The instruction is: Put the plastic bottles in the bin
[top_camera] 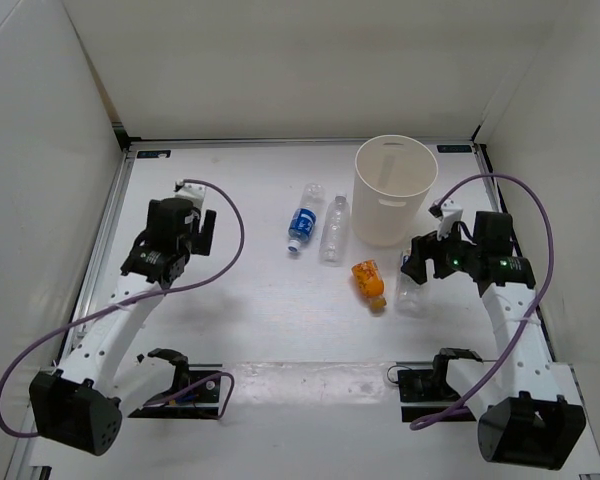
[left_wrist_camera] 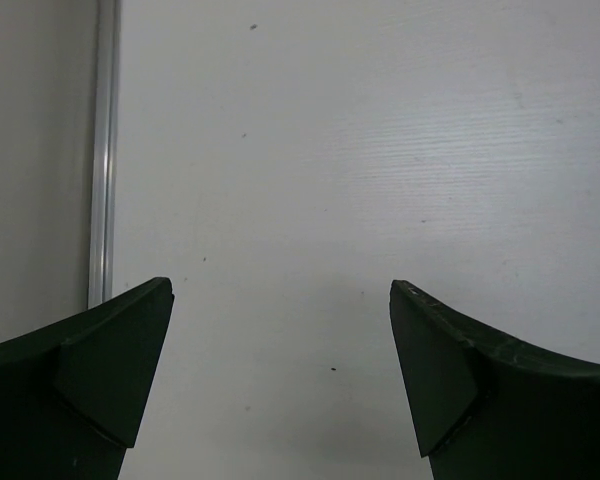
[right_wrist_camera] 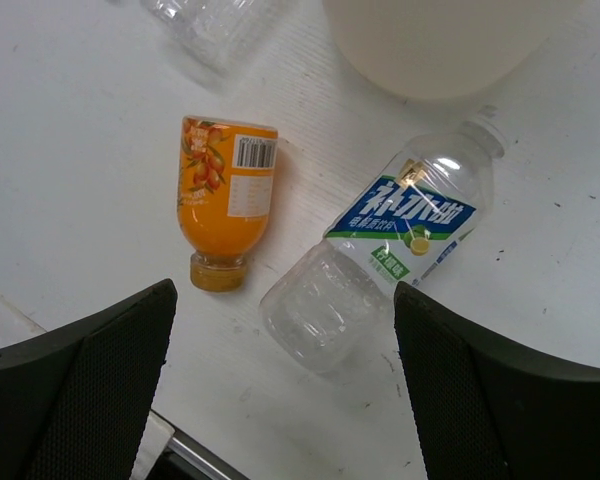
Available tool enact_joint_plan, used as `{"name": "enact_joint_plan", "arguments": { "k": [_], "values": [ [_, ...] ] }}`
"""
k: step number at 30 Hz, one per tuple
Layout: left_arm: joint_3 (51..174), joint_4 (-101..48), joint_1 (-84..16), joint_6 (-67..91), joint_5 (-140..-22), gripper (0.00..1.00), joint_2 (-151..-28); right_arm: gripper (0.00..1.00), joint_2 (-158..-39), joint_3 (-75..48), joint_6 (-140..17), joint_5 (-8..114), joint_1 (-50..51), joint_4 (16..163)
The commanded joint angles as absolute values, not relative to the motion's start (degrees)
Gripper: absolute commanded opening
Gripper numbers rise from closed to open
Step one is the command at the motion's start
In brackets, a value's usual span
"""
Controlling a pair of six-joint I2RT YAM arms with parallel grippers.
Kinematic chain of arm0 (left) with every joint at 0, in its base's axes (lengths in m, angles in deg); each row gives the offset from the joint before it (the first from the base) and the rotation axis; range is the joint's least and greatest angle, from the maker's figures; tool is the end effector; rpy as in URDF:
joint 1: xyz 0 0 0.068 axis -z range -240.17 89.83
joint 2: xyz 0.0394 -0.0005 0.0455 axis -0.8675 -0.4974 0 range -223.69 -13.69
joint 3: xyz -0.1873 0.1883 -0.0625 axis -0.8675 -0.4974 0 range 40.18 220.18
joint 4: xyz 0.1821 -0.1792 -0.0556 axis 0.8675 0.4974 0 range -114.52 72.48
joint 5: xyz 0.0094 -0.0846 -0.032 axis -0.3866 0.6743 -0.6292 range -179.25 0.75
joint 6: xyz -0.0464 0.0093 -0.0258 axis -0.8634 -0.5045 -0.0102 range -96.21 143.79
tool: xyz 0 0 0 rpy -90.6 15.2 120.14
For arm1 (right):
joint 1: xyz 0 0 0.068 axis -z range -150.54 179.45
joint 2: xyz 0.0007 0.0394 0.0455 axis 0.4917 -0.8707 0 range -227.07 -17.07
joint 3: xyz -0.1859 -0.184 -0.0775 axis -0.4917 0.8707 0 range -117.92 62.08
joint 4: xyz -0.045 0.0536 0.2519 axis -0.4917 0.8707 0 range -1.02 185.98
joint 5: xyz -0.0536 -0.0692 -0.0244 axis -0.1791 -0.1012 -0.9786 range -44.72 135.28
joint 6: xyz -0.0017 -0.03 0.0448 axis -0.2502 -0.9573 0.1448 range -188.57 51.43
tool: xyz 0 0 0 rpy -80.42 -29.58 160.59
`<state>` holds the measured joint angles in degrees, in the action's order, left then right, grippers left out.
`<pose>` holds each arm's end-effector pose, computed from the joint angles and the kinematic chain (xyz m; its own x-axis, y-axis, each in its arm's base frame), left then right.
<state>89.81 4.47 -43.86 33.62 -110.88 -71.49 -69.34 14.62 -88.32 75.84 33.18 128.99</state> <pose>0.2108 -0.0480 0.2968 -0.5748 0.3335 -0.7472 0.0785 0.9314 0.3554 0.1826 0.0064 0.2878 -0.5593 -0.2552 -0.7887 -0.5238 0.8462 0.0977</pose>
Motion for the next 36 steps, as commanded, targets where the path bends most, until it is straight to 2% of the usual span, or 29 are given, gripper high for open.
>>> {"name": "enact_joint_plan", "arguments": {
  "k": [1,3,5,9,17,22,25,27,30,36],
  "values": [
    [94.0,10.7,-45.4,18.6,-124.7,1.00,-74.0,0.90,-70.8,13.9,-86.4,74.9,34.0,125.4],
    [98.6,18.7,-46.2,13.9,-127.4,1.00,-78.9,0.90,-72.0,14.1,-82.1,72.3,34.4,123.7],
    [101.4,21.3,-46.4,12.9,-131.4,1.00,-84.5,0.90,-73.0,14.0,-81.1,73.3,35.3,122.8],
    [103.1,25.0,-46.4,7.5,-135.1,1.00,-87.7,0.90,-73.7,15.6,-74.5,72.0,34.2,120.0],
    [106.5,27.5,-46.8,6.3,-129.8,1.00,-91.1,0.89,-79.9,15.9,-59.0,63.6,35.9,121.8],
    [110.0,31.5,-46.7,6.4,-127.7,1.00,-91.5,0.87,-83.3,15.3,-52.3,59.6,31.8,123.0],
    [110.7,32.4,-46.7,7.9,-127.7,1.00,-91.4,0.86,-85.9,16.5,-49.0,58.9,33.1,121.9],
    [110.4,32.9,-46.8,7.9,-127.9,1.00,-91.0,0.81,-86.9,17.0,-47.7,58.9,36.9,121.7],
    [109.8,33.0,-46.7,7.1,-127.5,1.00,-90.9,0.79,-89.7,17.1,-46.7,58.8,40.1,122.1],
    [109.3,34.7,-46.2,6.0,-127.0,1.00,-90.4,0.78,-92.7,15.6,-46.6,57.9,34.7,121.9]
  ]
}}
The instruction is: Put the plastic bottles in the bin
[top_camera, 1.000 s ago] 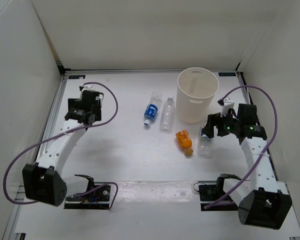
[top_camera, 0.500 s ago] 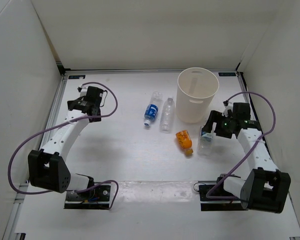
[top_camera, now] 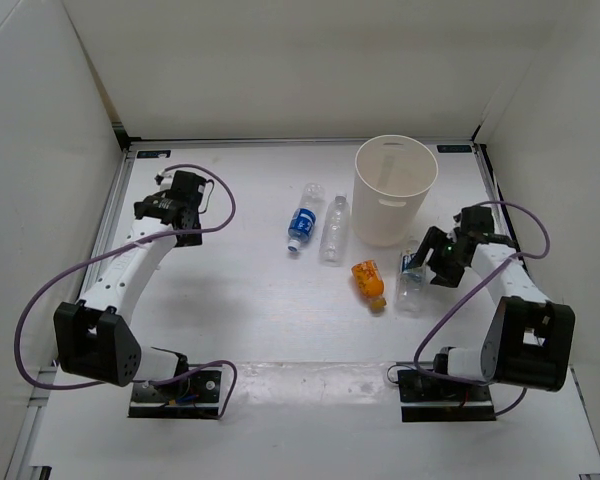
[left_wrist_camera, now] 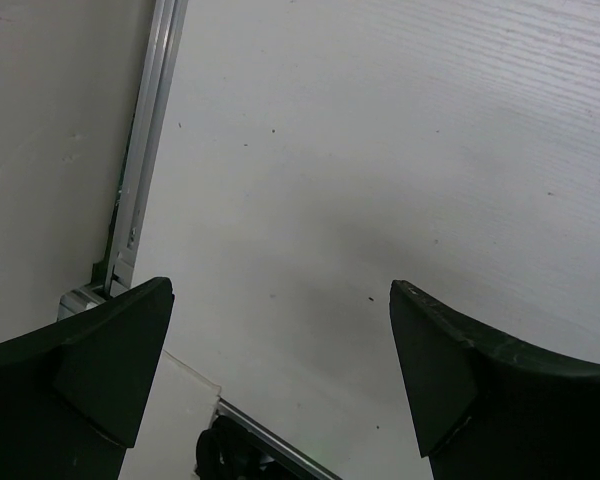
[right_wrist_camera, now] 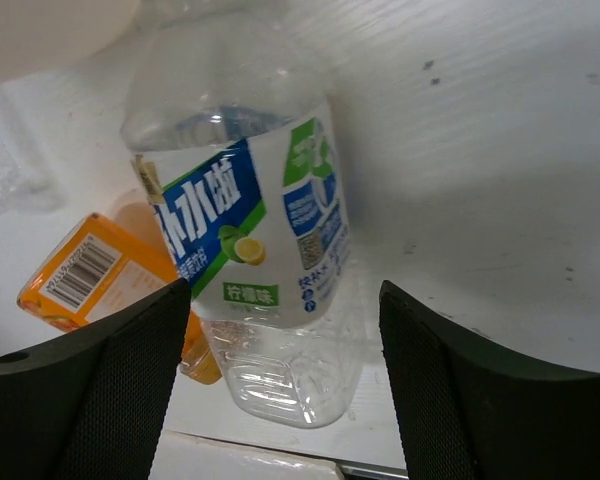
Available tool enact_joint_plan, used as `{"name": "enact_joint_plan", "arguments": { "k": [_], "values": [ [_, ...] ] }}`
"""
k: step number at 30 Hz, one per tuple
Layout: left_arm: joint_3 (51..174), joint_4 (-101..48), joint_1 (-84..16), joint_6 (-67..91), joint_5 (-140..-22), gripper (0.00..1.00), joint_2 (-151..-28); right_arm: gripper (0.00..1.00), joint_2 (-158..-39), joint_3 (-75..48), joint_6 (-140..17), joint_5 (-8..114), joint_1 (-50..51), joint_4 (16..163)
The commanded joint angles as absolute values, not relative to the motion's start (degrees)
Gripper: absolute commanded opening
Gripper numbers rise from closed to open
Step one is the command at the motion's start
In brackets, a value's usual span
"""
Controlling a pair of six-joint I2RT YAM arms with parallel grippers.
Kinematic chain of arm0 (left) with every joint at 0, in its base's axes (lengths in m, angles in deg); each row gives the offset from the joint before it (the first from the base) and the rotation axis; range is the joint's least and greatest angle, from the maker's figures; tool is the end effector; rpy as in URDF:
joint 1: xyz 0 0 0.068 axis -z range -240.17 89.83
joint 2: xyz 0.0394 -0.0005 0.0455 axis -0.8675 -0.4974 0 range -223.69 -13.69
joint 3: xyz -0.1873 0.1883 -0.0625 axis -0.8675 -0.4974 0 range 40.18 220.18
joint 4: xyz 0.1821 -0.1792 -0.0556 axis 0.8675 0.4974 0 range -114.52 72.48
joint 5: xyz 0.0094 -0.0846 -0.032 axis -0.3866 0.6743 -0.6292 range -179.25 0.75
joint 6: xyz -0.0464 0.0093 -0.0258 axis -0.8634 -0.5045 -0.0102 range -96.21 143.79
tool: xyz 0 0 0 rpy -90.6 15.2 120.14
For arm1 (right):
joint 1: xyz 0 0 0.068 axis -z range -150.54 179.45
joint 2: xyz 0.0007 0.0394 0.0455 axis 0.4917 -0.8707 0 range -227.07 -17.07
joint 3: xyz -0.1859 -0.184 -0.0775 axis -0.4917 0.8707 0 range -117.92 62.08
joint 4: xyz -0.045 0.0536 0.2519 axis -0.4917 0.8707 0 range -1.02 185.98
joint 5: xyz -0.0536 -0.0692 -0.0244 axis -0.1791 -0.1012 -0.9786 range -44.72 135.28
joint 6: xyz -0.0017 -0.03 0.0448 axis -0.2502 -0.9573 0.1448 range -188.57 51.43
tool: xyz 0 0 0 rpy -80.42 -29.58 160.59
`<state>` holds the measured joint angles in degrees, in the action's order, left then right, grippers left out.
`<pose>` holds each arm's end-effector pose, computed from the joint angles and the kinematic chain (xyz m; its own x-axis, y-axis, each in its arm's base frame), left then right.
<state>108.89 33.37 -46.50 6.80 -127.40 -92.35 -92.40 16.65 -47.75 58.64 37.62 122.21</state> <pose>0.2562 -0.0397 0.2947 -0.8488 -0.0300 -0.5279 -0.3017 0.8474 0.4368 0.2432 -0.0265 0.2019 -0.8130 0.4660 -0.3492 0.3464 0.8690 0.3534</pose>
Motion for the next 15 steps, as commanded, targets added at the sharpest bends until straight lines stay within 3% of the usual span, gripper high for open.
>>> {"name": "enact_joint_plan", "arguments": {
  "k": [1,15],
  "values": [
    [109.2,34.6,-46.3,6.0,-127.2,1.00,-90.2,0.78,-93.2,14.9,-46.9,57.8,34.5,121.9],
    [110.6,37.0,-46.2,3.9,-127.6,1.00,-92.6,0.74,-100.5,9.2,-50.0,56.7,32.9,128.0]
  ]
}}
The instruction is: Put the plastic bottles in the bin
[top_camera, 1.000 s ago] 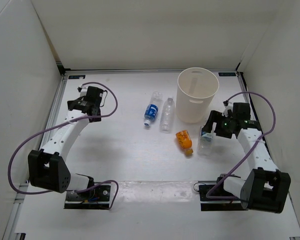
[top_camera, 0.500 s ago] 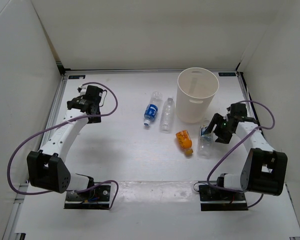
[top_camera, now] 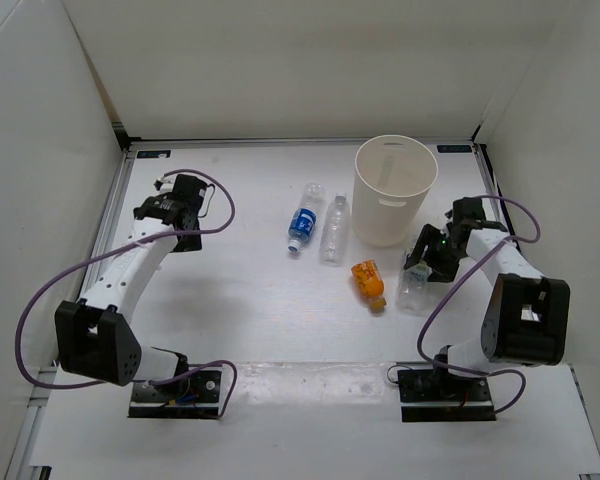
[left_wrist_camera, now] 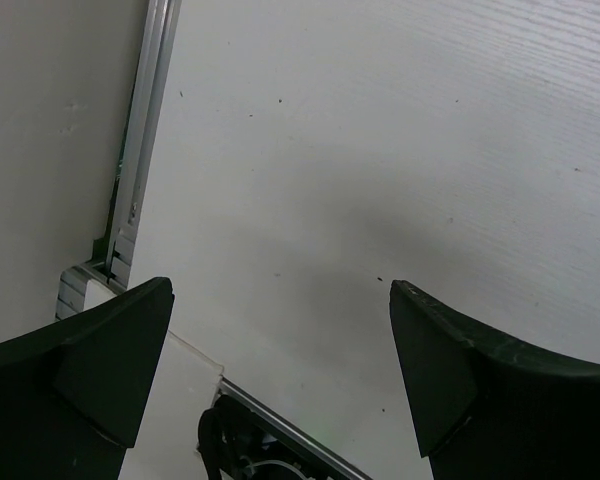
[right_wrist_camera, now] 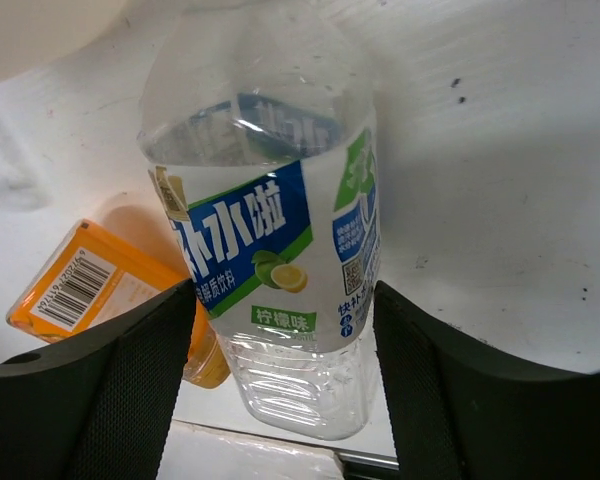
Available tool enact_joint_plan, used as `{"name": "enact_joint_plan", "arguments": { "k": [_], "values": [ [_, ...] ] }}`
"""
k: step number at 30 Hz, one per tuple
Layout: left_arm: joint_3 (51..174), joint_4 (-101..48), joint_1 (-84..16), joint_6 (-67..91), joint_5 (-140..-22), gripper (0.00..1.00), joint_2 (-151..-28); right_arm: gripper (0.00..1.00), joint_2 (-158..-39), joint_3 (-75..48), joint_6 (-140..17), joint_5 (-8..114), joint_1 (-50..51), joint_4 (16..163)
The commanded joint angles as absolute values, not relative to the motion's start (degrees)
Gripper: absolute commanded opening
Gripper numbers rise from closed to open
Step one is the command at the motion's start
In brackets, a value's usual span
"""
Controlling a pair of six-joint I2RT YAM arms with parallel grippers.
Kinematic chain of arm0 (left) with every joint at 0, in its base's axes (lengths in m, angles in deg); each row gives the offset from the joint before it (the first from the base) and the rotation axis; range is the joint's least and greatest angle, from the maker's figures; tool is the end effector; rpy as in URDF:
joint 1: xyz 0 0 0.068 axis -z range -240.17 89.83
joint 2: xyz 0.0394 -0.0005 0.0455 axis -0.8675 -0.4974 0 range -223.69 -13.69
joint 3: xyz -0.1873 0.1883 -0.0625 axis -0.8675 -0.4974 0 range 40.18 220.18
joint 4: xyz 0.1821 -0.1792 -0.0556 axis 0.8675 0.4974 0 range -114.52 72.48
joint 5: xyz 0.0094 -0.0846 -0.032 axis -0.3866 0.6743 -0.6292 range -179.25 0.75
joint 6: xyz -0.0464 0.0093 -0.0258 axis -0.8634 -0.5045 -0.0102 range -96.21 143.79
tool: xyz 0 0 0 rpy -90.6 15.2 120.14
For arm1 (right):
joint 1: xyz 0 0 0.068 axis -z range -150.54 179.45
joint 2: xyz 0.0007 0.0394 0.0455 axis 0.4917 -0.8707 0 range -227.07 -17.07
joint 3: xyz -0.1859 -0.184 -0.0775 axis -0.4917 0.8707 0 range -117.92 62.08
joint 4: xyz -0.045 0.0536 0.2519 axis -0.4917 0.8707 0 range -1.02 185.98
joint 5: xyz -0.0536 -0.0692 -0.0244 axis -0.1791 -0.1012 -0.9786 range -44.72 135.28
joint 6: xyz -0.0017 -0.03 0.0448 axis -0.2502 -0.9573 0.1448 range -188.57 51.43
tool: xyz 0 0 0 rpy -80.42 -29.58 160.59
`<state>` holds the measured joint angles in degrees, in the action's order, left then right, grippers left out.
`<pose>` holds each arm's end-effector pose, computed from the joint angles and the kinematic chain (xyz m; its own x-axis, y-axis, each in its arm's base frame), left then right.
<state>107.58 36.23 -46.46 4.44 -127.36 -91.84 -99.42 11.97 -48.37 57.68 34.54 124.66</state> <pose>0.2483 -0.0379 0.2884 -0.8680 -0.0566 -0.4933 -0.3088 0.8396 0.4470 0.2646 -0.0158 0.1944 -0.8641 0.4155 -0.2841 0.3245 0.8913 0.3166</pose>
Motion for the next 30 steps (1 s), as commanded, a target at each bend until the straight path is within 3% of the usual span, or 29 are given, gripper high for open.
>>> {"name": "enact_joint_plan", "arguments": {
  "k": [1,7,8,11,12,16,22,30],
  "values": [
    [110.8,37.1,-46.3,3.8,-127.6,1.00,-93.1,0.72,-101.6,8.9,-50.0,56.5,32.7,128.7],
    [111.4,38.6,-46.2,2.5,-127.4,1.00,-93.2,0.60,-104.3,6.5,-51.7,56.3,32.6,130.6],
    [112.2,39.3,-46.2,2.3,-127.2,1.00,-93.1,0.48,-104.6,6.7,-52.1,56.4,33.1,131.1],
    [113.2,40.6,-46.0,1.3,-126.9,1.00,-92.9,0.30,-105.1,7.4,-53.2,56.0,33.6,131.3],
    [113.0,41.0,-45.9,1.1,-127.0,1.00,-92.6,0.17,-105.5,7.8,-53.4,55.8,33.8,131.2],
    [111.9,40.9,-45.9,0.5,-128.5,1.00,-90.8,0.00,-105.2,7.9,-54.2,54.9,35.2,131.1],
    [109.0,37.0,-45.8,-1.0,-130.2,1.00,-88.5,0.00,-103.6,6.7,-57.0,59.0,41.6,133.6],
    [113.8,37.3,-45.8,-4.6,-136.4,1.00,-95.2,0.00,-99.5,2.4,-62.1,63.6,47.3,134.6]
  ]
}}
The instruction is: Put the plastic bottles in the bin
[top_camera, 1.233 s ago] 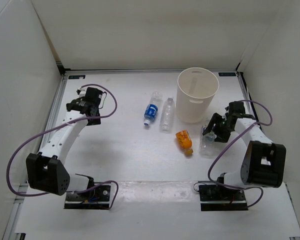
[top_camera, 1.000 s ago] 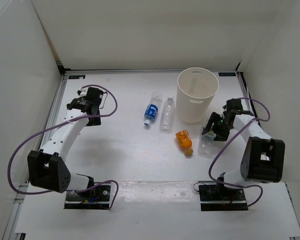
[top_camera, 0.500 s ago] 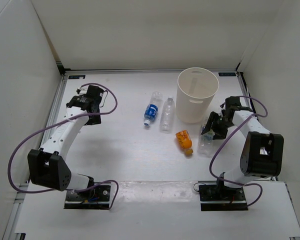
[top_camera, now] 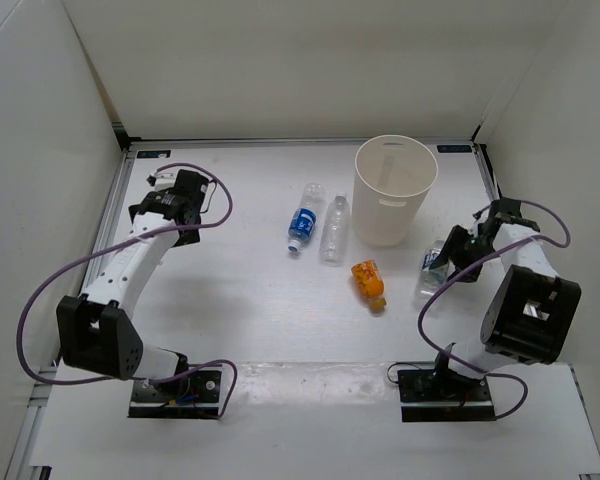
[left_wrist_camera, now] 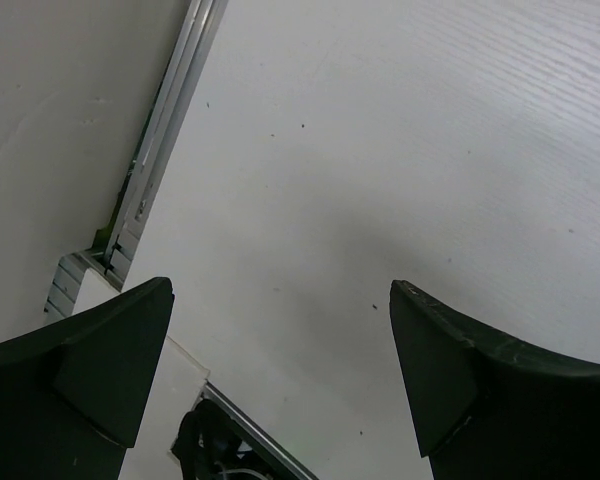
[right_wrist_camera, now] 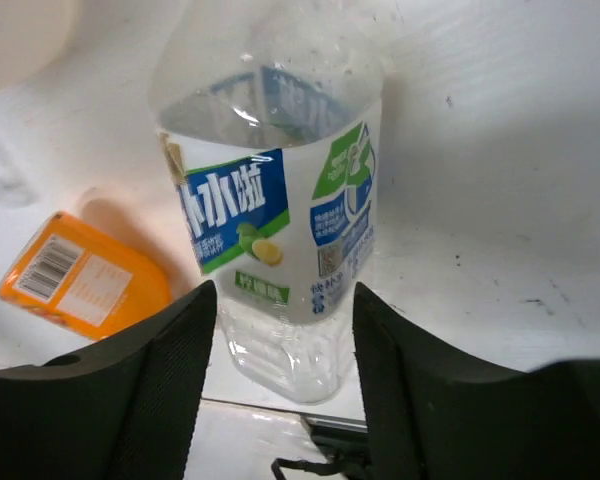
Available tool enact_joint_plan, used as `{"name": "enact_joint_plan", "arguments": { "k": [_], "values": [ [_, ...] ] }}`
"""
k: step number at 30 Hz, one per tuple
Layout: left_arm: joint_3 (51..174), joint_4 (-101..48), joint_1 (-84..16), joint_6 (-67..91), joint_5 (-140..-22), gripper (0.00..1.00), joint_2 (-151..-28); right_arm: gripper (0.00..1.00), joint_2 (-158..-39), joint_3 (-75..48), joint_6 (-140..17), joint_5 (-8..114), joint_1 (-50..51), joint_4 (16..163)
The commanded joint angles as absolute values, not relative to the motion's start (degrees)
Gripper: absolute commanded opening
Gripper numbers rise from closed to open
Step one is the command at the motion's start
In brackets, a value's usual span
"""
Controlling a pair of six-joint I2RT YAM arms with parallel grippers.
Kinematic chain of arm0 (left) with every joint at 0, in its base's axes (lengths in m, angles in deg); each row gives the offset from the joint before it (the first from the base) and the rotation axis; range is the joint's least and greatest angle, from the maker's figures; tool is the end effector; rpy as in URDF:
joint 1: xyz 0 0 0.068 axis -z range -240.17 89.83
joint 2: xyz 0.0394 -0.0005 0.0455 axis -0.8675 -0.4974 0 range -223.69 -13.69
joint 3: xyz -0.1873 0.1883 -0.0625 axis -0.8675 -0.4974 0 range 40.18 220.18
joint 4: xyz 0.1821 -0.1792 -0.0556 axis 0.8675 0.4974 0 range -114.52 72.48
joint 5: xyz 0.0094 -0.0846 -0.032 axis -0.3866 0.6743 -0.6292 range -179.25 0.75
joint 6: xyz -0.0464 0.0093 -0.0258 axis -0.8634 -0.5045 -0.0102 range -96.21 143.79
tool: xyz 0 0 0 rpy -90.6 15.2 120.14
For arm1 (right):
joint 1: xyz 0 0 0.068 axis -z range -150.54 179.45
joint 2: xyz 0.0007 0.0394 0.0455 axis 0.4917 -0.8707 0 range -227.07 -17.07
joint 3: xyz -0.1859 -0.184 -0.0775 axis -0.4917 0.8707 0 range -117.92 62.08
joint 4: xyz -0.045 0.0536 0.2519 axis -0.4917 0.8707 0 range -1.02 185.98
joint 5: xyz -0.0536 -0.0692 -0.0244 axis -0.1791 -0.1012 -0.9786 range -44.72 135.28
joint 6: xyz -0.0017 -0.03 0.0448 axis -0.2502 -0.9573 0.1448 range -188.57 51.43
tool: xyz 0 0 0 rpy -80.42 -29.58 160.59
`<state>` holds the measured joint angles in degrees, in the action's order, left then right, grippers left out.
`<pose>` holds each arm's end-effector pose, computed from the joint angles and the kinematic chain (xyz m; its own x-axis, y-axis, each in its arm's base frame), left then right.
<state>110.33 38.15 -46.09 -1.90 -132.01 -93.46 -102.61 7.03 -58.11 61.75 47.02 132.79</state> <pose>0.2535 -0.0386 0.2961 -0.8232 -0.1217 -0.5545 -0.4201 0.7876 0.4509 0.2607 -0.0718 0.2000 -0.8633 0.4559 -0.2166 0.3793 0.8691 0.3176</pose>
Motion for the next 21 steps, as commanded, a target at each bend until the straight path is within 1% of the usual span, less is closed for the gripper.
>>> {"name": "enact_joint_plan", "arguments": {
  "k": [1,8,13,14,16,17,19,20,21],
  "values": [
    [114.2,37.0,-45.9,-4.8,-136.6,1.00,-96.3,0.00,-98.9,1.5,-62.5,64.7,47.1,135.6],
    [118.6,38.6,-45.6,-8.8,-136.2,1.00,-102.5,0.00,-96.6,-7.5,-63.8,68.0,46.7,132.7],
    [119.9,39.7,-45.0,-7.0,-136.9,1.00,-103.4,0.00,-100.0,-11.7,-65.1,63.2,44.0,135.8],
    [119.6,39.7,-45.1,-6.7,-137.2,1.00,-103.2,0.23,-101.2,-11.7,-64.6,63.0,44.7,137.5],
    [118.8,39.6,-45.1,-6.3,-137.9,1.00,-102.6,0.48,-102.4,-11.0,-64.4,63.1,45.9,137.8],
    [118.5,39.4,-45.1,-6.3,-138.0,1.00,-102.4,0.66,-102.7,-10.9,-65.2,62.9,46.3,137.9],
    [117.0,39.0,-45.1,-6.9,-137.9,1.00,-101.8,0.77,-103.5,-11.1,-66.5,60.9,45.1,139.3],
    [116.6,39.0,-45.1,-7.6,-137.9,1.00,-101.5,0.84,-103.9,-11.4,-67.9,60.4,44.8,140.0],
    [116.3,39.0,-45.1,-7.9,-137.6,1.00,-101.2,0.84,-104.2,-11.6,-68.3,60.0,44.2,141.3]
  ]
}}
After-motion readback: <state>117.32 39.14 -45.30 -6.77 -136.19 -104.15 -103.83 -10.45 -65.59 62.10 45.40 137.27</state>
